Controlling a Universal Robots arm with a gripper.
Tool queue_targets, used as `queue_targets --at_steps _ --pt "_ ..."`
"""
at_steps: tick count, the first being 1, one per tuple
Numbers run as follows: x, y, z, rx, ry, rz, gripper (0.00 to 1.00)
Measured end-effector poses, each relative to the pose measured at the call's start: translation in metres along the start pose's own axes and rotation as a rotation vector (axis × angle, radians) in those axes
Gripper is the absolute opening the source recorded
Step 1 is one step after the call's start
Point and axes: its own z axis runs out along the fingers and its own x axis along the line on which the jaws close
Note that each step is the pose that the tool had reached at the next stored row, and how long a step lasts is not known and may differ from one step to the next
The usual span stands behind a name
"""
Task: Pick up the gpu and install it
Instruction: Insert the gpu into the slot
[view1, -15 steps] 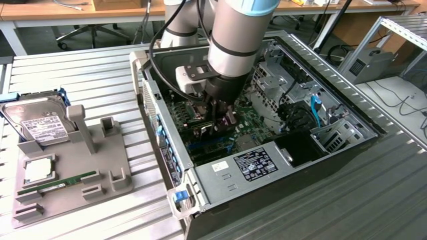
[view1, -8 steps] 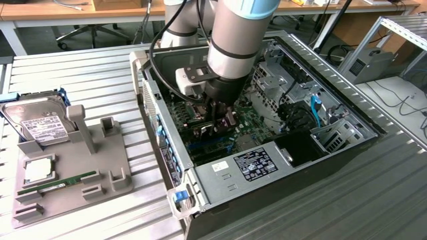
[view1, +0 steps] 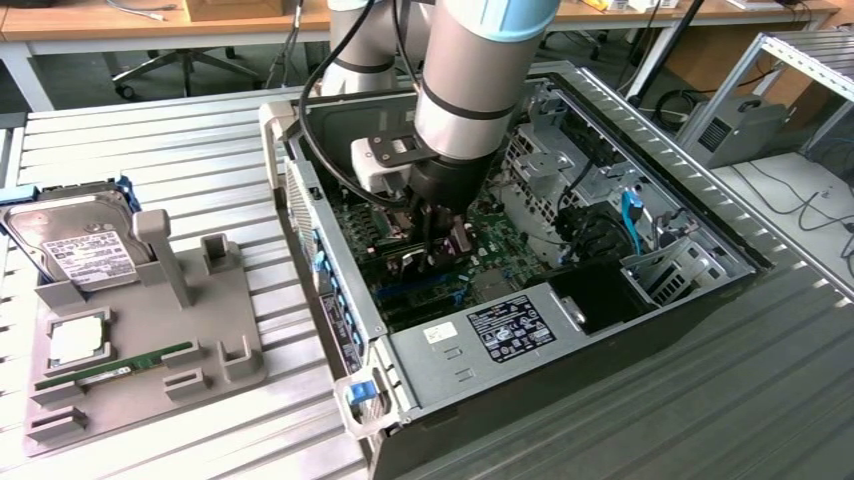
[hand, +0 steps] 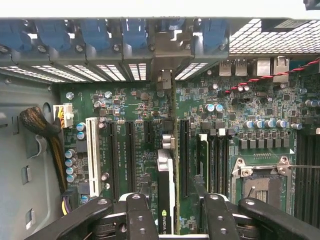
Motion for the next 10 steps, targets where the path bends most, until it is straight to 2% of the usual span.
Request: queue_targets --at_steps 8,9,10 --pt "0.0000 0.0000 0.0001 0.0001 -0.0002 0.000 0.44" --pt "0.0000 0.0000 0.0001 0.0001 -0.0001 0.000 0.42" --pt "0.0000 0.0000 0.0001 0.0001 -0.0001 0.000 0.36"
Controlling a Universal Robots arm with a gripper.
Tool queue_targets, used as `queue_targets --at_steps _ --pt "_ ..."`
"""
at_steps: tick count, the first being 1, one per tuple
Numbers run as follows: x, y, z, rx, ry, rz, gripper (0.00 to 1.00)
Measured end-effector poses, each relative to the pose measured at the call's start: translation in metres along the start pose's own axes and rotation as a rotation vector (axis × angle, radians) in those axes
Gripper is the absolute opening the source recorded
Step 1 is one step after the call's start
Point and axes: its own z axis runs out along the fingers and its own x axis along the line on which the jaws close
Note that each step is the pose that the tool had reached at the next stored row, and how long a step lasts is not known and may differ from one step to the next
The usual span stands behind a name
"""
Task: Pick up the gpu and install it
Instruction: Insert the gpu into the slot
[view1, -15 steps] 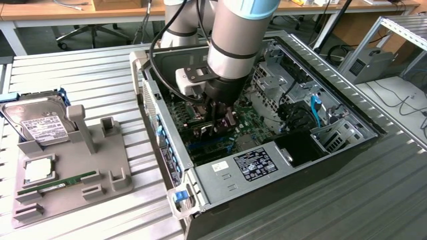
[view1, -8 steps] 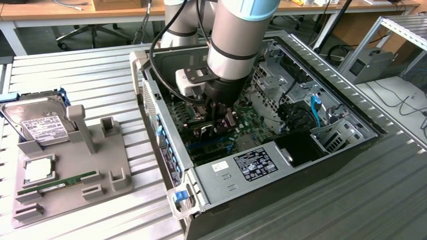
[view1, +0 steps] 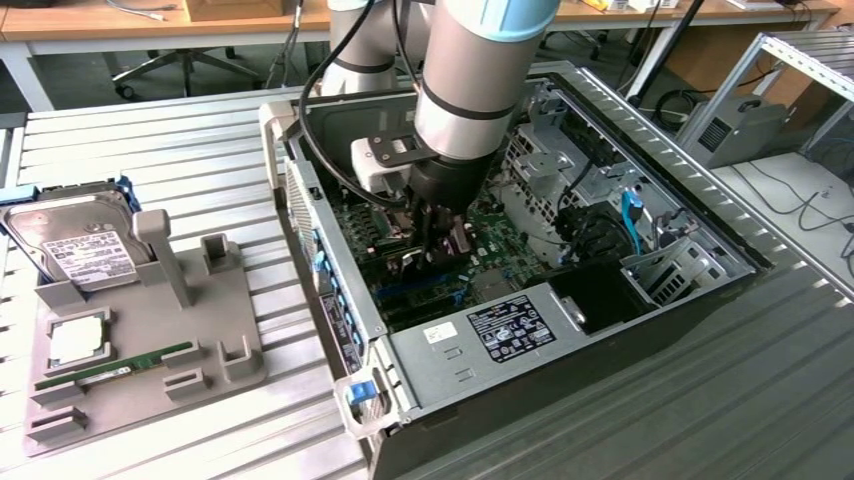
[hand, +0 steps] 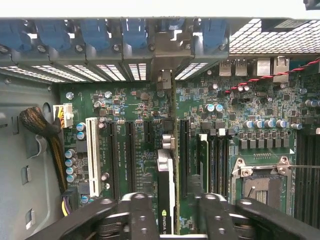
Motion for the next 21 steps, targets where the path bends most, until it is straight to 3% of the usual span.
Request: queue_targets --at_steps 2,15,21 --pt "0.0000 0.0000 0.0000 0.0001 -0.0001 0.000 0.27" --pt "-0.0001 0.0000 -0.0024 0.0000 -0.0006 0.000 0.27" --pt "-0.0001 0.0000 -0.0033 0.0000 -0.0043 0.000 0.27"
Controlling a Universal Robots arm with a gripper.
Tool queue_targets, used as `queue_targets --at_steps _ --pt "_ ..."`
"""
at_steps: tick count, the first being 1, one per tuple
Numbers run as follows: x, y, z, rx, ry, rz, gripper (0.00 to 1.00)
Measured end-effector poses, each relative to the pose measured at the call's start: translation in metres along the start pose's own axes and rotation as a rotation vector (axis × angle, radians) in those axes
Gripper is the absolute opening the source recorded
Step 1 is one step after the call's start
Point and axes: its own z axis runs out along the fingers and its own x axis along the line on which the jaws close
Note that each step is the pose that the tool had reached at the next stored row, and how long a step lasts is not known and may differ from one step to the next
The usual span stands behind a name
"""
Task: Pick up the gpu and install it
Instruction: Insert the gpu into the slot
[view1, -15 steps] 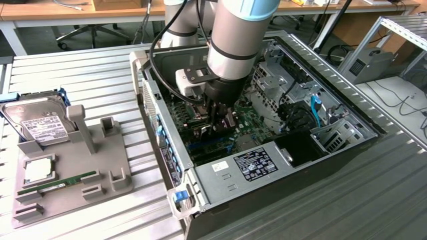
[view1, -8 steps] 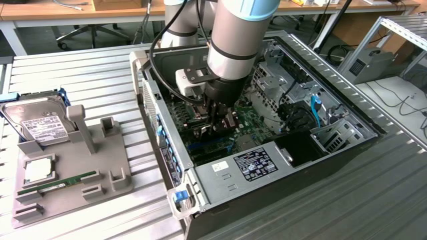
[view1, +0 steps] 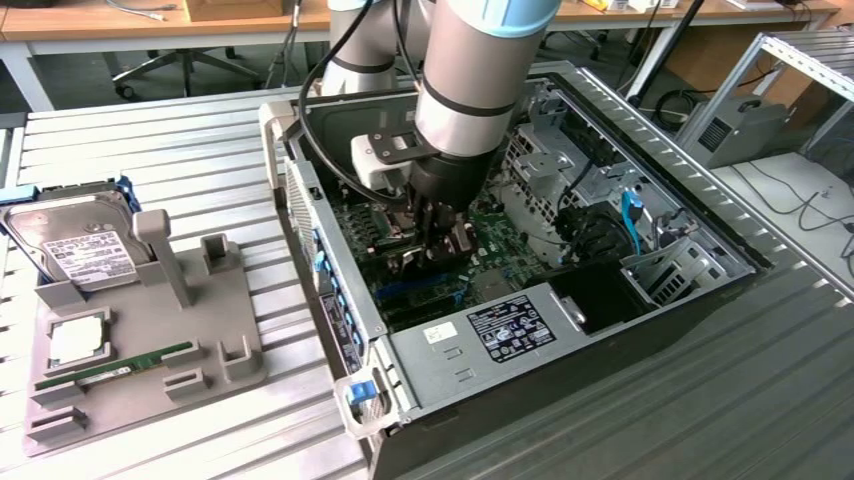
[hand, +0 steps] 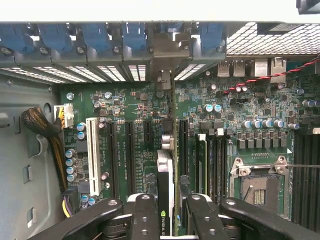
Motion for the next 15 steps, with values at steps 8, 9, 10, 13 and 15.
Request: queue_targets --at_steps 8,9,10,13,15 --pt "0.0001 0.0000 0.0008 -0.0001 0.0002 0.000 0.27" --pt "0.0001 0.0000 0.0017 -0.0001 0.0003 0.000 0.27" --pt "0.0002 0.0000 0.0024 -0.0001 0.0003 0.000 0.27" --pt "0.0004 0.0001 0.0047 -0.0001 0.0003 0.000 0.27" --pt "0.0004 0.0001 0.0051 -0.0003 0.0006 0.000 0.27"
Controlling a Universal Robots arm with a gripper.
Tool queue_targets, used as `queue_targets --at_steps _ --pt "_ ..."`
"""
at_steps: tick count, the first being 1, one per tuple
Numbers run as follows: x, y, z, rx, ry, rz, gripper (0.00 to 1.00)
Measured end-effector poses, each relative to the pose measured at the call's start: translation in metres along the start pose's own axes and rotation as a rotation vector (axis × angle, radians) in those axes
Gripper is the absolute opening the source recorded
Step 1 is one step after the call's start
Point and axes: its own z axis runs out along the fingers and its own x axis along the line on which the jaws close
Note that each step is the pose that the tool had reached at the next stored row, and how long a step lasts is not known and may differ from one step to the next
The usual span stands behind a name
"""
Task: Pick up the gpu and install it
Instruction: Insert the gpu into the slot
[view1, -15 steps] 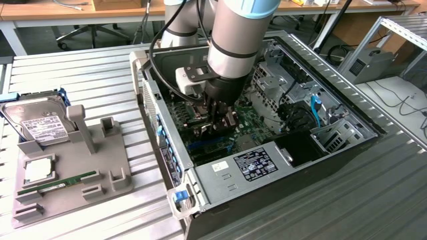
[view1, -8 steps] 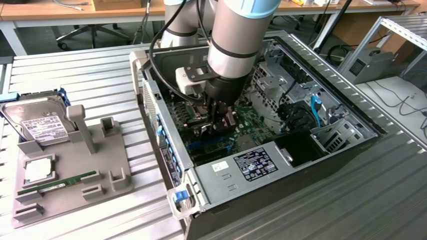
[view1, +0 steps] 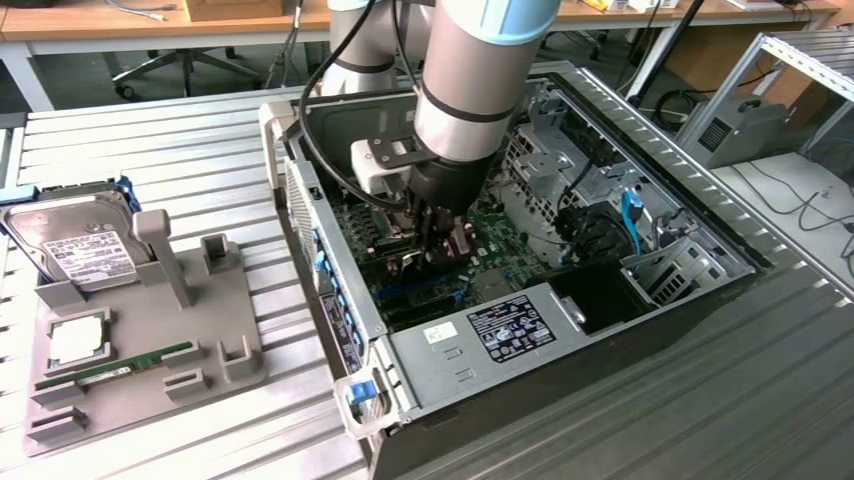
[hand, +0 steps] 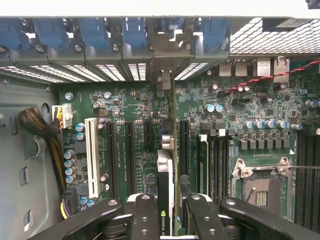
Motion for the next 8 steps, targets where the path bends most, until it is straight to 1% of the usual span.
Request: queue_targets --at_steps 5,8 --pt "0.0002 0.0000 0.0020 -0.0003 0.0005 0.000 0.27" --pt "0.0001 0.0000 0.0024 0.0002 -0.0004 0.000 0.27"
